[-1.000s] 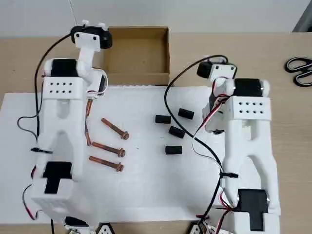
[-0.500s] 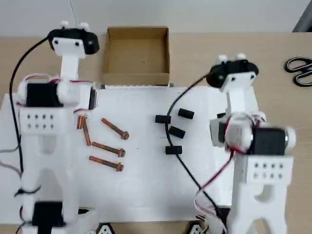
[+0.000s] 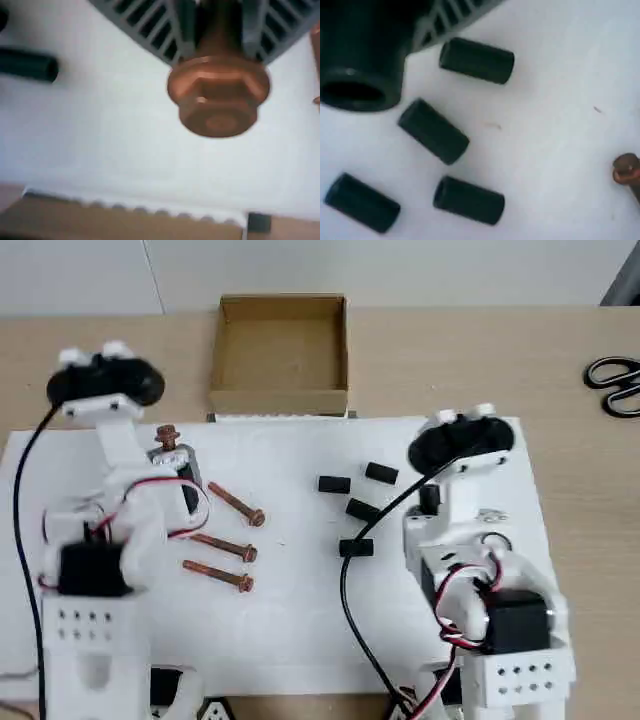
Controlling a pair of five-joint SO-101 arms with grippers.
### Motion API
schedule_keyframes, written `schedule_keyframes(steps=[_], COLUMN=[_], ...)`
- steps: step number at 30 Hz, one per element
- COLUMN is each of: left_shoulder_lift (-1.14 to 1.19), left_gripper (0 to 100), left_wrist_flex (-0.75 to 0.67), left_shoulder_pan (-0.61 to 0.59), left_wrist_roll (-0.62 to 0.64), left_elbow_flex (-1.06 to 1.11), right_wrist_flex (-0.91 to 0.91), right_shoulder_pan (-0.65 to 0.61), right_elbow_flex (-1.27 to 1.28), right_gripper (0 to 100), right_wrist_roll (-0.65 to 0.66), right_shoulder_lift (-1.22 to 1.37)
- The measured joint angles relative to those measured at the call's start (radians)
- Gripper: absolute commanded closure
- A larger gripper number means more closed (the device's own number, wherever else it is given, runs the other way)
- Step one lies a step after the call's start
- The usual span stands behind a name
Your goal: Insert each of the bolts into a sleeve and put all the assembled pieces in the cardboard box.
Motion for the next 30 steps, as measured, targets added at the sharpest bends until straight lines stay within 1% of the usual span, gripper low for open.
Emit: schedule_keyframes(steps=[5,8,11,14,18,24,30], left_shoulder_lift=[-0.127,-0.161,-0.173,-0.173,-0.173,-0.173,-0.173], left_gripper=[100,100,100,100,99,99,99], left_wrist_flex=[-0.092,-0.138,-0.201,-0.259,-0.298,-0.307,-0.307], left_shoulder_pan=[0.063,0.095,0.121,0.141,0.149,0.212,0.321], left_wrist_roll=[0.117,0.193,0.233,0.256,0.292,0.376,0.440], left_elbow_flex=[0.143,0.189,0.226,0.256,0.258,0.259,0.259], right_wrist_flex=[-0.141,-0.206,-0.256,-0.273,-0.275,-0.281,-0.284], right_shoulder_pan=[-0.074,-0.132,-0.201,-0.281,-0.364,-0.434,-0.474], right_elbow_flex=[0.101,0.152,0.190,0.226,0.278,0.353,0.411], right_gripper=[99.5,99.5,99.5,99.5,99.5,99.5,99.5], right_wrist_roll=[-0.002,-0.002,-0.002,-0.002,-0.002,-0.002,-0.002], right_shoulder_lift=[-0.026,-0.026,-0.043,-0.074,-0.133,-0.255,-0.334])
